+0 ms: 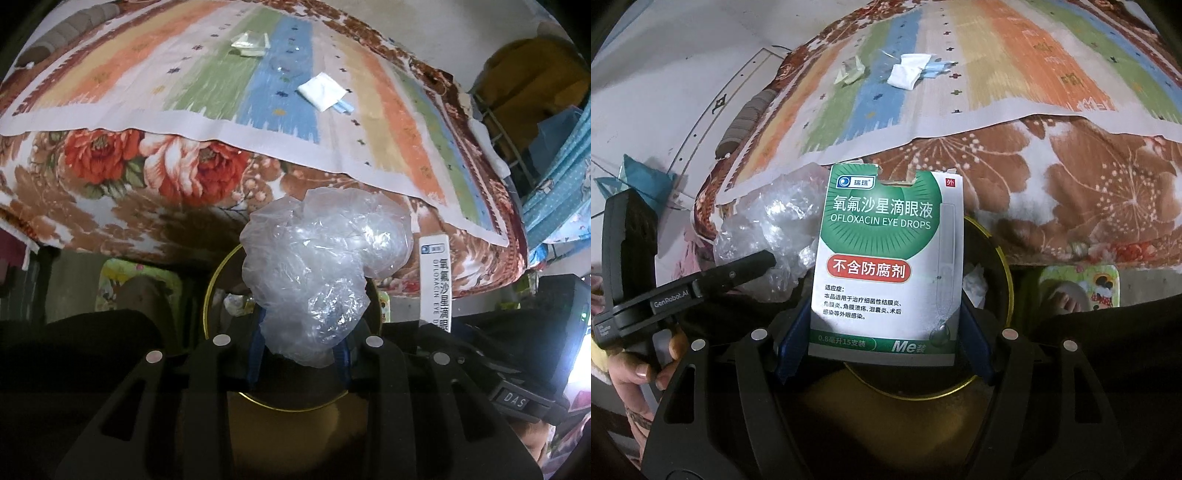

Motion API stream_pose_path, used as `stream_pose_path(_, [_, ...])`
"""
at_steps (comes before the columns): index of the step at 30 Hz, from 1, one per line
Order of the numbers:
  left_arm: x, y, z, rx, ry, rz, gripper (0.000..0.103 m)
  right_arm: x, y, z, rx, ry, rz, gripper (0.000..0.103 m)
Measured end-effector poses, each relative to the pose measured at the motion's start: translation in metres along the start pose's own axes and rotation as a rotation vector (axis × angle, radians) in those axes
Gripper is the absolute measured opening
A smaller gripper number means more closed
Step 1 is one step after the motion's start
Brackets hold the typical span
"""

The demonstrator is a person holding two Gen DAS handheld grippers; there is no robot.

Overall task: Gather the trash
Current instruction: 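Open both tools over the bin to drop the box and bag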

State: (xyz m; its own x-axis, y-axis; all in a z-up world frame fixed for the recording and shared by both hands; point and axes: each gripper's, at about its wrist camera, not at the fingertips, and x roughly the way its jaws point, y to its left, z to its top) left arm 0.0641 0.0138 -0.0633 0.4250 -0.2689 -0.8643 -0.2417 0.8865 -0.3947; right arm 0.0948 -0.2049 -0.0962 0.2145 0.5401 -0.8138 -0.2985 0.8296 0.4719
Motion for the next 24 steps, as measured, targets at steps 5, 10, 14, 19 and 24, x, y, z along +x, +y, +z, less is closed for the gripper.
stream_pose_path(5, [0.001,0.0,0.0,-0.016,0.015,-0.036,0.045,0.004,-0.003,0.0,0.008,0.02,-0.018,0.069])
stream_pose_path(10, [-0.004,0.003,0.003,-0.035,-0.018,-0.055,0.069,0.004,-0.006,0.001,0.025,0.017,-0.007,0.082])
stream_pose_path(14, [-0.004,0.003,0.003,-0.031,-0.021,-0.029,0.07,0.005,-0.006,0.001,0.026,0.013,-0.01,0.084])
stream_pose_path(19, [-0.006,0.001,0.004,-0.008,-0.043,-0.009,0.074,0.004,-0.003,0.001,0.007,0.003,-0.029,0.084])
stream_pose_path(24, [-0.009,0.004,0.006,-0.026,-0.066,0.0,0.079,0.002,-0.002,0.003,0.0,-0.01,-0.033,0.086])
